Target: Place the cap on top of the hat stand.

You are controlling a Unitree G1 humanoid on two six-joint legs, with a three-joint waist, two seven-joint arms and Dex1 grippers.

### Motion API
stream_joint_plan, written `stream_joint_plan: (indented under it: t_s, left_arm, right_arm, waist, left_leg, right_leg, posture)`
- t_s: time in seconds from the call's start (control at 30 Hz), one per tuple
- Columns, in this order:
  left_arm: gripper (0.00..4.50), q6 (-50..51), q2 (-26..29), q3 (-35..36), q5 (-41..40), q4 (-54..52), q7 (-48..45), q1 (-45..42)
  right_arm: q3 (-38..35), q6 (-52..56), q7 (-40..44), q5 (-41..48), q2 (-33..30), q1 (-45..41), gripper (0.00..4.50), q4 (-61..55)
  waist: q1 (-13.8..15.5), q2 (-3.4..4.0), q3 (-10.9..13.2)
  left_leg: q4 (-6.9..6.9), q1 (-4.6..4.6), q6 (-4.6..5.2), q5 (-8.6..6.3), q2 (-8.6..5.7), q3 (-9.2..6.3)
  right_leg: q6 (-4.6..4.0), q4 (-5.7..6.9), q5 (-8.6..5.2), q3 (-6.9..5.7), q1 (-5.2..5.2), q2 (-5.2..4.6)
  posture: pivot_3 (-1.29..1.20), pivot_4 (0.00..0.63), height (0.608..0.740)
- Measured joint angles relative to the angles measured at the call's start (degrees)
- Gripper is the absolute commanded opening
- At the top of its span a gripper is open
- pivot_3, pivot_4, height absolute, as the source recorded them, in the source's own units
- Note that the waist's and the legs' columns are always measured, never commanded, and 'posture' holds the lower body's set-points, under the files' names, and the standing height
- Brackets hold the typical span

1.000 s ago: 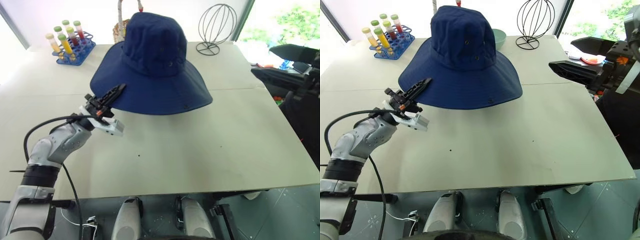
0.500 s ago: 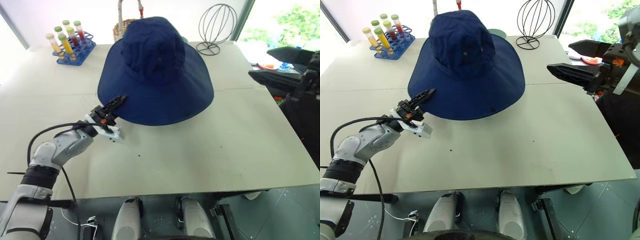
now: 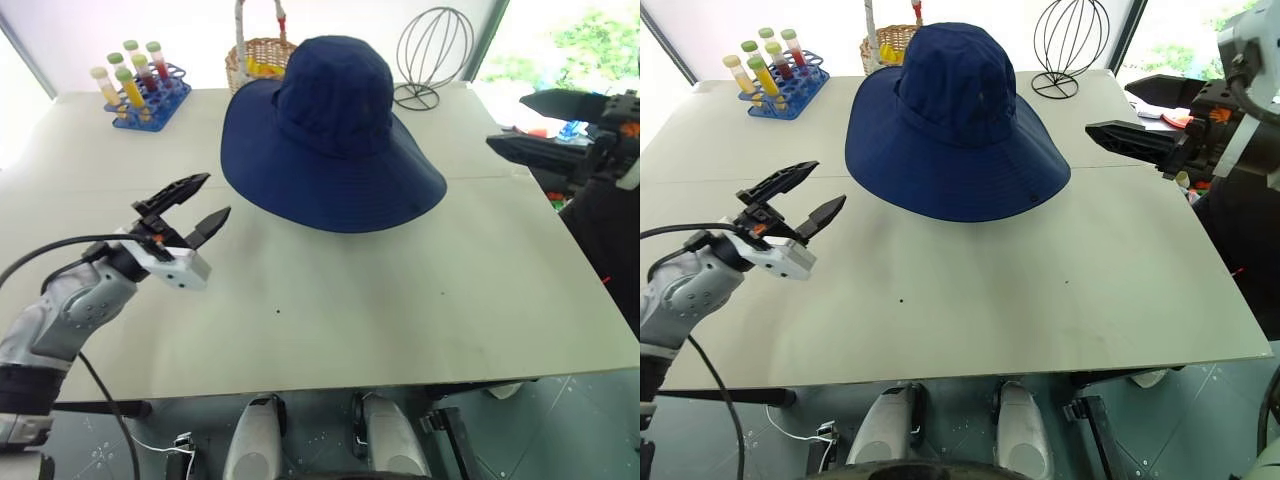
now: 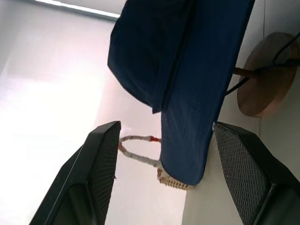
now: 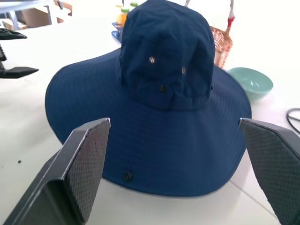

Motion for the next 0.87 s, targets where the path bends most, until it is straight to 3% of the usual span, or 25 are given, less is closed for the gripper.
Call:
stream_joint_plan:
  t_s: [0.13,0.23,0.3,0.4,0.43,0.6,0.87]
  left_arm:
    - [3.27,14.94,4.56,3.87,-17.91,-5.54,-13.37,5.10]
    - [3.27,37.62,8.36,9.74,-35.64,-9.22,-23.00,6.51]
    - [3.27,47.60,9.99,12.97,-43.53,-9.11,-27.05,5.61]
    - [4.11,64.48,14.76,18.14,-55.76,-0.79,-35.13,-2.41]
    - [4.47,67.74,16.71,19.83,-57.79,1.41,-37.13,-4.31]
    - [4.47,77.27,24.78,22.43,-62.14,8.74,-51.82,-10.40]
    - [4.47,82.47,29.58,21.26,-62.00,12.59,-60.40,-19.10]
  right_arm:
    - [1.68,-1.16,2.52,-1.91,0.12,-1.30,4.50,2.83]
    - [3.20,-2.20,5.43,-3.78,0.09,-2.00,4.50,4.62]
    - [3.95,-2.80,7.01,-4.67,-0.11,-2.46,4.50,5.64]
    - [6.19,-3.25,10.26,-6.57,-0.50,-4.25,4.50,8.00]
    - [6.81,-3.26,10.97,-6.91,-0.66,-4.86,4.50,8.59]
    - [9.45,-5.35,15.87,-9.94,-1.00,-8.49,4.50,12.54]
    - [11.11,-8.65,19.94,-14.33,-0.04,-12.10,4.50,18.11]
  waist:
    - [-0.05,0.04,0.02]
    - [-0.20,0.11,0.07]
    - [-0.19,0.16,0.10]
    - [-0.24,0.10,0.14]
    - [-0.37,0.13,0.15]
    - [-0.96,0.22,0.19]
    - [-1.71,0.20,0.22]
  left_leg:
    - [-0.03,0.01,-0.04,-0.03,0.01,0.00]
    - [-0.03,-0.01,-0.05,-0.04,0.01,0.01]
    - [-0.04,0.00,-0.05,-0.04,0.00,0.01]
    - [-0.02,-0.02,-0.05,-0.04,0.01,-0.01]
    - [-0.03,-0.04,-0.05,-0.04,0.01,0.00]
    - [-0.12,-0.04,-0.16,-0.14,0.00,0.06]
    - [-0.20,-0.04,-0.16,-0.14,0.00,0.09]
  right_leg:
    - [-0.01,0.00,-0.01,0.00,-0.03,0.00]
    - [0.09,-0.02,-0.08,0.00,-0.06,0.01]
    - [0.15,-0.02,-0.11,0.00,-0.07,0.01]
    - [0.18,0.01,-0.13,-0.01,-0.12,0.07]
    - [0.19,-0.04,-0.14,-0.01,-0.12,0.07]
    - [0.15,-0.11,-0.13,0.01,-0.13,0.05]
    - [0.14,-0.11,-0.14,0.03,-0.19,0.06]
  posture:
    - [0.00,0.150,0.735]
    - [0.00,0.150,0.735]
    - [0.00,0.150,0.735]
    - [0.00,0.150,0.735]
    - [0.00,0.150,0.735]
    - [0.00,0.150,0.735]
    - [0.00,0.150,0.735]
